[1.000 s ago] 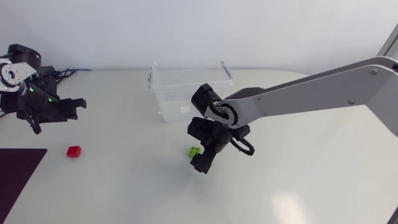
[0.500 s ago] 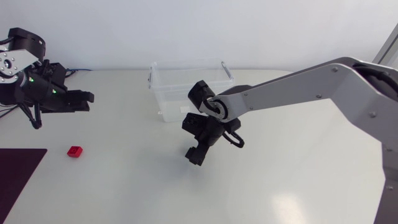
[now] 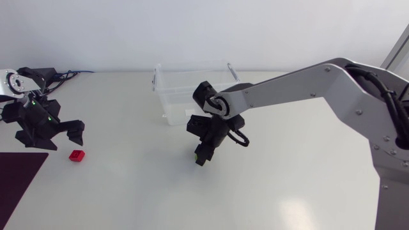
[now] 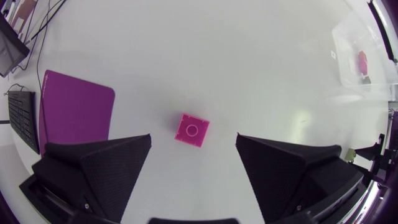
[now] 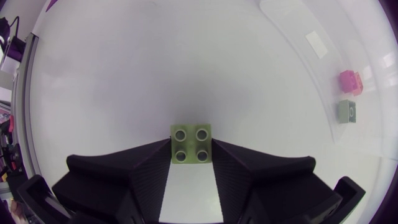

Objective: Place the duplo bricks in the container

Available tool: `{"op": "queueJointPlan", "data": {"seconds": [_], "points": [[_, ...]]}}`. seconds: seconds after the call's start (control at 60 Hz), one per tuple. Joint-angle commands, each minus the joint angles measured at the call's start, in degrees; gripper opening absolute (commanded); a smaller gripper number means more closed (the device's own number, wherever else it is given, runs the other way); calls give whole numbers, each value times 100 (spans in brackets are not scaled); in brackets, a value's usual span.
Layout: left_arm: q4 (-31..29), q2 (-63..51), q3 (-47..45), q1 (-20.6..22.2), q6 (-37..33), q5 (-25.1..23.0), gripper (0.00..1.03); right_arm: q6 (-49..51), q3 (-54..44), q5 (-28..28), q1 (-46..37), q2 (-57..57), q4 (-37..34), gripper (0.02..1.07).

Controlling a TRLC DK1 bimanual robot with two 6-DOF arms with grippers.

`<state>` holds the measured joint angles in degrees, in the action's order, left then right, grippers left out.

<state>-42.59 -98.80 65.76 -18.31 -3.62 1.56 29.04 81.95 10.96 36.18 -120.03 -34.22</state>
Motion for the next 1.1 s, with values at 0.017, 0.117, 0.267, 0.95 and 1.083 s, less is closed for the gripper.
{"op": "queueJointPlan", "data": {"seconds": [0.017, 0.117, 0.267, 0.95, 1.083], "points": [[-83, -332, 253, 20, -333, -7, 98, 243, -215, 82, -85, 41, -103, 29], [-65, -535, 297, 29, -667, -7, 98, 260, -461, 134, -120, 401, -76, 28], [22, -825, 412, -24, -1009, -7, 97, 296, -725, 196, -120, 1043, -191, 28], [374, -1123, 16, -103, -1853, -121, 64, 296, -399, 319, -375, 2590, -1122, 24], [383, -1185, -37, -85, -1923, -191, 55, 322, -285, 319, -481, 2686, -1237, 25]]}}
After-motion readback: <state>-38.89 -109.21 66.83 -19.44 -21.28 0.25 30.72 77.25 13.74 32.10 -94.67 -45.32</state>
